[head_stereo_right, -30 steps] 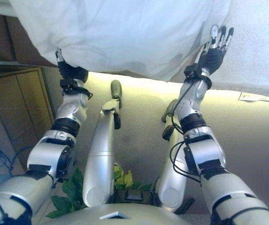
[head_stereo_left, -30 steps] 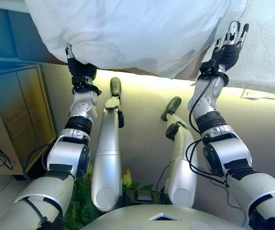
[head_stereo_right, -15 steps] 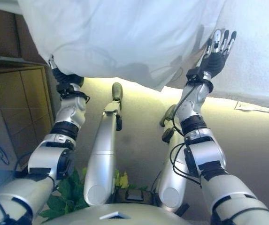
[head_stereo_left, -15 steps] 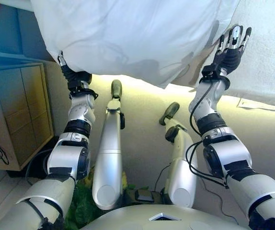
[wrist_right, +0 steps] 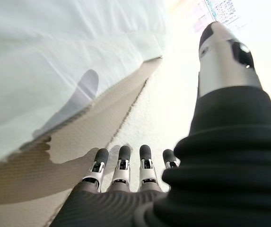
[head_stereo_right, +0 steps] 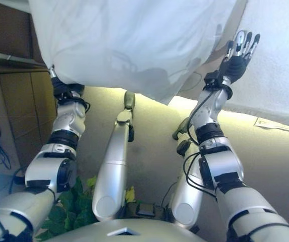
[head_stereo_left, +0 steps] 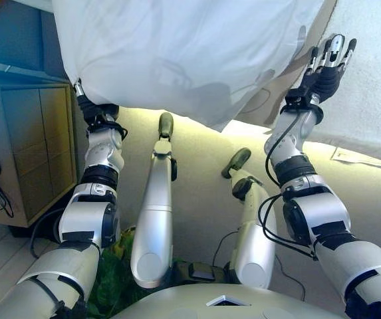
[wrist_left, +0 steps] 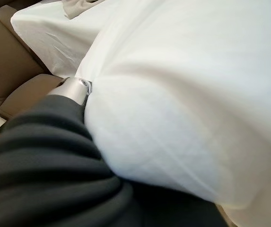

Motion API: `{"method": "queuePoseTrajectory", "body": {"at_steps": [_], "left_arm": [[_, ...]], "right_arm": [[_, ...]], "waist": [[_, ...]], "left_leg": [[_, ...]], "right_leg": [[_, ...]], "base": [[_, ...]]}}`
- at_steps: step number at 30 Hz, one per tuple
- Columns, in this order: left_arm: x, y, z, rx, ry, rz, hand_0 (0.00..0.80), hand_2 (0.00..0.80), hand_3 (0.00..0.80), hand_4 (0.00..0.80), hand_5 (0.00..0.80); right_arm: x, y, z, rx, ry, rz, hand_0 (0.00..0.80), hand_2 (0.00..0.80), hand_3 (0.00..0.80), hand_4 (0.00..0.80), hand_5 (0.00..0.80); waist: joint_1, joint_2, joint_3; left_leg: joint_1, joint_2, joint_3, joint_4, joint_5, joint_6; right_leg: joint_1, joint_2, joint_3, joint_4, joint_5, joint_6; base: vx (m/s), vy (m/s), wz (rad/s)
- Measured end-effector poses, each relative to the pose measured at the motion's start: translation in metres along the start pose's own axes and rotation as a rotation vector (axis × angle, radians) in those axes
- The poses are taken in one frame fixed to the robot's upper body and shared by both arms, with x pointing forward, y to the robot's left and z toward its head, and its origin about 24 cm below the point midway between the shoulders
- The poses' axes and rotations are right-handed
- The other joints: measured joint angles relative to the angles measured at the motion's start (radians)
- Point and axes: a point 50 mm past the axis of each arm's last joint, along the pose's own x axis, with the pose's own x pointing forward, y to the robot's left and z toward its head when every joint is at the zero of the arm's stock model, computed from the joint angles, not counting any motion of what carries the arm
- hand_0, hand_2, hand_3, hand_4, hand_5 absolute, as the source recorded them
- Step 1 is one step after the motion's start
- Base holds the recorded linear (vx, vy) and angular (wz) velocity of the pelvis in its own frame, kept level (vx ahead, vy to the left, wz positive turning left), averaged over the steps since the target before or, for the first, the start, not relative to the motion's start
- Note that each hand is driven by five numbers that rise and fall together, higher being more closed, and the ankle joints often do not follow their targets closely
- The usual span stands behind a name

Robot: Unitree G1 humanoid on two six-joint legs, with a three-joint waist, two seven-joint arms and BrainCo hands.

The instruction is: Make the bed neatly

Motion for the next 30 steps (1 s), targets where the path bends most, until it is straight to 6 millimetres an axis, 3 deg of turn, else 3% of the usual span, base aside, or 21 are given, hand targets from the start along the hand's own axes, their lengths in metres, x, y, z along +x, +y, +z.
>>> {"method": "queuePoseTrajectory", "body": {"at_steps": [2, 3, 9, 15, 22, 27, 30], "left_arm": [[0.0, 0.0, -0.001, -0.002, 0.002, 0.001, 0.775, 0.775, 0.775, 0.775, 0.775], [0.0, 0.0, -0.001, 0.001, 0.003, 0.003, 0.0, 0.0, 0.0, 0.0, 0.0], [-0.005, 0.021, 0.006, 0.01, -0.023, 0.144, 0.0, 0.0, 0.0, 0.0, 0.0], [-0.01, 0.032, 0.008, 0.013, -0.032, 0.178, 0.0, 0.0, 0.0, 0.0, 0.0], [-0.036, 0.072, 0.017, 0.026, -0.072, 0.283, 0.0, 0.0, 0.0, 0.0, 0.0], [-0.057, 0.099, 0.029, 0.048, -0.138, 0.399, 0.0, 0.0, 0.0, 0.0, 0.0], [-0.063, 0.106, 0.035, 0.114, -0.143, 0.45, 0.0, 0.0, 0.0, 0.0, 0.0]], "right_arm": [[0.003, -0.002, 0.004, 0.003, -0.01, -0.006, 0.0, 0.0, 0.0, 0.0, 0.0], [0.003, -0.002, 0.004, 0.002, -0.012, -0.008, 0.0, 0.0, 0.0, 0.0, 0.0], [0.003, -0.005, 0.004, 0.016, -0.009, -0.016, 0.0, 0.0, 0.0, 0.0, 0.0], [0.0, -0.015, 0.004, 0.053, -0.007, -0.033, 0.0, 0.0, 0.0, 0.0, 0.0], [-0.01, -0.028, 0.0, 0.057, -0.006, -0.047, 0.0, 0.0, 0.0, 0.0, 0.0], [-0.023, -0.035, -0.009, 0.075, 0.011, -0.109, 0.0, 0.0, 0.0, 0.0, 0.0], [-0.034, -0.042, -0.013, 0.067, 0.025, -0.16, 0.0, 0.0, 0.0, 0.0, 0.0]], "waist": [[0.005, 0.007, 0.001], [0.008, 0.007, 0.001], [0.017, 0.008, 0.001], [0.017, 0.007, 0.001], [0.017, 0.004, -0.001], [0.023, -0.018, 0.001], [0.04, -0.046, -0.007]], "left_leg": [[0.004, 0.0, -0.004, 0.0, 0.0, -0.001], [0.008, 0.0, -0.004, -0.002, 0.0, -0.001], [0.038, -0.004, -0.031, -0.024, 0.007, -0.015], [0.081, -0.006, -0.05, -0.029, 0.009, -0.018], [0.195, -0.012, -0.058, -0.076, 0.015, -0.015], [0.28, -0.015, -0.064, -0.118, 0.028, -0.021], [0.359, -0.015, -0.064, -0.154, 0.026, -0.017]], "right_leg": [[0.005, 0.0, -0.005, 0.002, -0.004, -0.005], [0.008, 0.0, -0.005, 0.003, -0.005, -0.006], [0.05, 0.002, -0.028, 0.003, -0.024, -0.004], [0.105, 0.011, -0.033, -0.006, -0.026, -0.002], [0.241, 0.019, -0.055, -0.069, -0.017, 0.026], [0.342, 0.032, -0.057, -0.127, -0.006, 0.055], [0.437, 0.046, -0.058, -0.19, 0.001, 0.066]], "base": [[0.016, -0.051, 0.06], [0.021, -0.064, 0.03], [0.014, -0.08, 0.12], [0.017, -0.113, 0.1], [0.017, -0.152, 0.12], [0.052, -0.173, 0.18], [0.078, -0.163, 0.16]]}}
